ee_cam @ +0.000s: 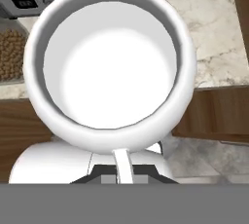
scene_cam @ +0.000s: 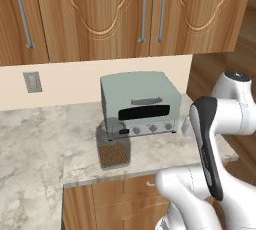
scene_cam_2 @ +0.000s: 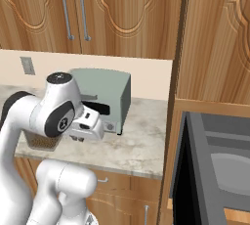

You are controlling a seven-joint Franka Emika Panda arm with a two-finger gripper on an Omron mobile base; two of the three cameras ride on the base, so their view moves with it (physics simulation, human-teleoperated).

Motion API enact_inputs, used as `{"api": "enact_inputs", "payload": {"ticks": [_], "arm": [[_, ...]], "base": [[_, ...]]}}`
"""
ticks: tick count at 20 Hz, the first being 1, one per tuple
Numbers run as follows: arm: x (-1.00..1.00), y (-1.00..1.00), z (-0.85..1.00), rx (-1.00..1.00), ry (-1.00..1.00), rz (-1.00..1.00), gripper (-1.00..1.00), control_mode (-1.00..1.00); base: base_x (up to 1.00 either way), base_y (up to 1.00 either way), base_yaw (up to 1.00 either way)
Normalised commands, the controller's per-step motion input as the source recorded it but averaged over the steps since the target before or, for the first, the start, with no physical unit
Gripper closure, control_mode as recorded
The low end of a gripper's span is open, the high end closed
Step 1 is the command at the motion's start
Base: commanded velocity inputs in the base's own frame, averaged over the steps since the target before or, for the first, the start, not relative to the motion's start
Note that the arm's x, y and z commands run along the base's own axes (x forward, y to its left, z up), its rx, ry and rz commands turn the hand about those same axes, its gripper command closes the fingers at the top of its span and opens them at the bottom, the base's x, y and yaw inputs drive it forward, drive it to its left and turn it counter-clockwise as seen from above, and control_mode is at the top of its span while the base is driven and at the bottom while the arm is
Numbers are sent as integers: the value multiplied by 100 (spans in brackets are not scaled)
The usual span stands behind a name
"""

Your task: Pick the mug from the counter and place it inside the microwave. Then close the microwave.

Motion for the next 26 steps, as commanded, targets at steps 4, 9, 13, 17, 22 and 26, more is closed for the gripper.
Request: {"api": "enact_inputs", "payload": {"ticks": [4, 9, 13, 17, 22, 26], "arm": [[-19, 0, 53, 0, -3, 0, 100, -100], [-1, 0, 1, 0, 0, 0, 100, -100], [0, 0, 0, 0, 0, 0, 100, -100], [-38, 0, 0, 0, 0, 0, 100, -100], [-100, 0, -1, 2, 0, 0, 100, -100], [-71, 1, -1, 1, 0, -3, 100, -100]], "base": [[0, 0, 0], [0, 0, 0], [0, 0, 0], [0, 0, 0], [0, 0, 0], [0, 0, 0]]}}
